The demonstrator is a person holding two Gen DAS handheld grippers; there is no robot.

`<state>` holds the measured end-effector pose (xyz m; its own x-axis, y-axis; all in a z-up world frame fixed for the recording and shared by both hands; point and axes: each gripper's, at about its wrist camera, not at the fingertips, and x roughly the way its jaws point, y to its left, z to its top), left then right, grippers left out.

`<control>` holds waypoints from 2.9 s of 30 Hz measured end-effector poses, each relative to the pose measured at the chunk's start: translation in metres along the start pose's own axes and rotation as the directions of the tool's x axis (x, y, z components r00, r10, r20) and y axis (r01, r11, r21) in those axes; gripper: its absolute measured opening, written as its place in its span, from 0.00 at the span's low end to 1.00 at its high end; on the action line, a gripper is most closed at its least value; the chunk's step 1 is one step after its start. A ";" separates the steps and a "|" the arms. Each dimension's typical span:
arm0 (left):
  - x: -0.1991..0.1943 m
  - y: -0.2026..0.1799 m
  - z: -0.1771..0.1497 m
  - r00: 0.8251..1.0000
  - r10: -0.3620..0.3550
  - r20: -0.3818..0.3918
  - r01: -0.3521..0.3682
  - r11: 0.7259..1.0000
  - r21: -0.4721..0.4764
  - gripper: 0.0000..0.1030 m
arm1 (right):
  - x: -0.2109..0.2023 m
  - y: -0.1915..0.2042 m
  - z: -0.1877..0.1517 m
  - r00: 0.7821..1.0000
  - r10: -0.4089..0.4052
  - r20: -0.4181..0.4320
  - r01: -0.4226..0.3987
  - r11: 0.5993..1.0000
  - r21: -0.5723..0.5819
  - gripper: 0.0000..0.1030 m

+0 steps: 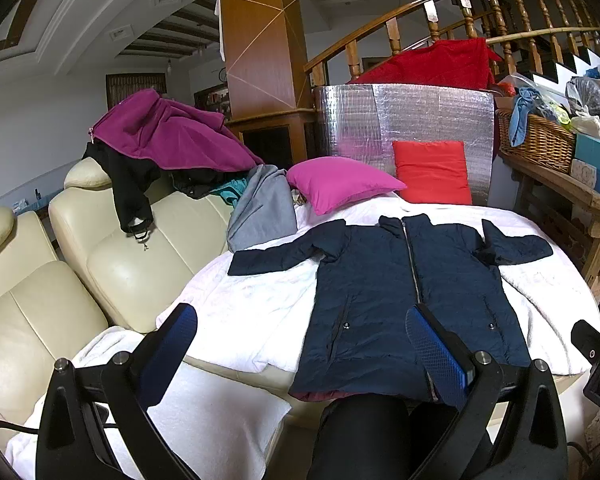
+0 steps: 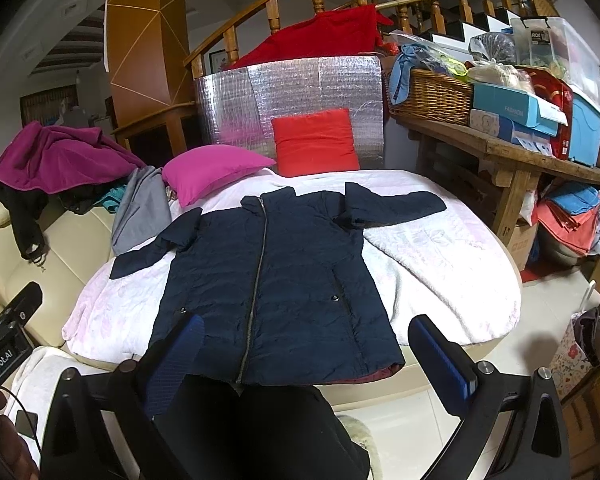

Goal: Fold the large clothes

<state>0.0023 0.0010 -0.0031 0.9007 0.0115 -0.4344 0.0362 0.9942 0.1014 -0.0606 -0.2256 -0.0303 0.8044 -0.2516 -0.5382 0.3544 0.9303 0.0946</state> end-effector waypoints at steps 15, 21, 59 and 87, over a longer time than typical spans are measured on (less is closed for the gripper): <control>0.003 0.002 -0.001 1.000 0.002 -0.004 -0.002 1.000 -0.003 1.00 | 0.002 0.001 -0.001 1.000 0.002 -0.003 -0.002 1.000 0.001 1.00; 0.004 0.003 -0.002 1.000 0.000 -0.005 0.000 1.000 -0.003 1.00 | 0.003 0.003 -0.001 1.000 -0.001 -0.003 0.001 1.000 0.000 1.00; 0.274 -0.107 0.038 0.913 -0.143 -0.382 0.137 0.990 -0.043 1.00 | 0.197 -0.185 0.085 0.978 0.196 -0.074 -0.143 0.884 0.445 1.00; 0.457 -0.187 0.000 0.866 0.004 -0.500 -0.002 1.000 0.005 1.00 | 0.584 -0.373 0.153 0.976 -0.004 -0.216 0.169 0.632 0.756 0.63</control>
<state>0.4071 -0.1799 -0.2200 0.5636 0.0675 -0.8233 0.0371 0.9936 0.1069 0.3501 -0.7602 -0.2514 0.6813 -0.1915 -0.7065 0.7208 0.3434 0.6020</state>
